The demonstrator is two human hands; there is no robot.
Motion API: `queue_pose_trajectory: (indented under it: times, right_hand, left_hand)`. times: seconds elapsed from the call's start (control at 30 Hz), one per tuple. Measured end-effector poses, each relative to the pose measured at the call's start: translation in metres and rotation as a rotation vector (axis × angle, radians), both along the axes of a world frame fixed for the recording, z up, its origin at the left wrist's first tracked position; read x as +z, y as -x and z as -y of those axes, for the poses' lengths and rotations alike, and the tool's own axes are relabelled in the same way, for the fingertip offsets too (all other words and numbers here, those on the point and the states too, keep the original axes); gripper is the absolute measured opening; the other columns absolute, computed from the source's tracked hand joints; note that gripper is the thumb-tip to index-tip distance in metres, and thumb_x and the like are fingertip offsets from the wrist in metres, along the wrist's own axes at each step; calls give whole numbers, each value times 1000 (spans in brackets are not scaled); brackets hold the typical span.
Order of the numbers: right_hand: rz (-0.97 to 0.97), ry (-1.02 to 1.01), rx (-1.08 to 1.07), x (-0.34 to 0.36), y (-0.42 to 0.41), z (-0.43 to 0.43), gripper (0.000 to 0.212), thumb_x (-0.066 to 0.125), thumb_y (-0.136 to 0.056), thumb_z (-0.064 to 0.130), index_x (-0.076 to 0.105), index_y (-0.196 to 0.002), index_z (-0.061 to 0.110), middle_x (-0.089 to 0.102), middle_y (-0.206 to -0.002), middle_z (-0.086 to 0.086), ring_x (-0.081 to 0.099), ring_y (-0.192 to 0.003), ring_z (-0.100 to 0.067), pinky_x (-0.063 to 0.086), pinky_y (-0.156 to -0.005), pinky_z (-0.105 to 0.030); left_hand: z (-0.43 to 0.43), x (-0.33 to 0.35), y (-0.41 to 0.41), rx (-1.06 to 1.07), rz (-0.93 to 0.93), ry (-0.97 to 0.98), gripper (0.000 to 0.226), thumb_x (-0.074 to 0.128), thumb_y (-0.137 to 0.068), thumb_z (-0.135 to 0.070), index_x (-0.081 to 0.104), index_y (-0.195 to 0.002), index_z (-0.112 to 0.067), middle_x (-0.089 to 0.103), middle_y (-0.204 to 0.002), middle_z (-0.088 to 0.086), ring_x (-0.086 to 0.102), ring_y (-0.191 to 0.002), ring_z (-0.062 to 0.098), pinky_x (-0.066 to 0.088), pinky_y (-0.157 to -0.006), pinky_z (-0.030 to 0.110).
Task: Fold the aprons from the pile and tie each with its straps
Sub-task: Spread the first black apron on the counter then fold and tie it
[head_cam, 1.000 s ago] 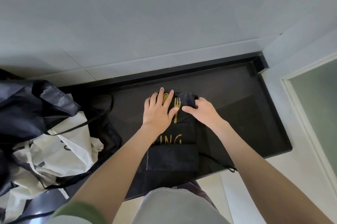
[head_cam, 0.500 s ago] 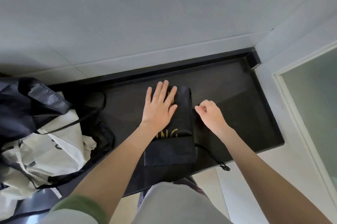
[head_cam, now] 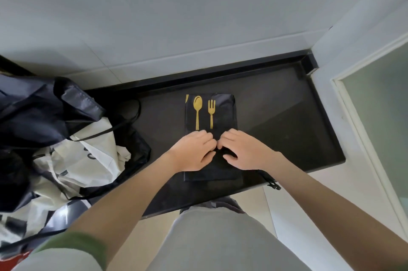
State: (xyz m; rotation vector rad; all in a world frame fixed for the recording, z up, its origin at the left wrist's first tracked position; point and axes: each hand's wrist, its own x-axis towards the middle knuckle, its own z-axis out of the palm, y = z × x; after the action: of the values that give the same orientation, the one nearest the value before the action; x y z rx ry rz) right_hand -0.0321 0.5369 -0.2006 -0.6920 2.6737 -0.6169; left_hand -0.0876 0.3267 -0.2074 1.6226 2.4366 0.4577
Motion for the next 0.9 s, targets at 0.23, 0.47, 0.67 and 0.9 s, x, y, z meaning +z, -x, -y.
queue_pose_trajectory:
  times: [0.23, 0.47, 0.67, 0.9]
  right_hand:
    - [149, -162, 54, -6, -28, 5, 72, 65, -84, 45, 33, -146, 28, 32, -151, 4, 26, -137, -16, 17, -117, -33]
    - [169, -169, -22, -6, -43, 3, 67, 58, -90, 28, 28, -150, 28, 18, -159, 7, 8, -147, -13, 4, -113, -22]
    - [365, 94, -421, 7, -40, 1, 40, 56, -95, 26, 45, -134, 28, 51, -136, 6, 50, -120, -10, 37, -97, -14]
    - [514, 406, -820, 1, -29, -5, 32, 61, -93, 23, 54, -125, 22, 62, -117, 6, 57, -110, -13, 43, -95, -27]
  left_hand:
    - [26, 6, -14, -32, 96, 355, 68, 42, -91, -63, 39, -143, -19, 44, -141, 1, 43, -125, 20, 37, -106, 32]
    - [46, -2, -19, -97, 6, 508, 89, 46, -90, -62, -2, -155, -24, -5, -162, 2, -12, -148, 22, -7, -118, 34]
    - [42, 8, -26, 210, 327, 265, 51, 45, -99, -36, 35, -147, -21, 20, -159, -3, 18, -147, 16, 24, -116, 29]
    - [29, 10, -23, 730, 601, -85, 23, 51, -98, -35, 57, -115, -20, 60, -112, -6, 55, -107, 12, 41, -89, 22]
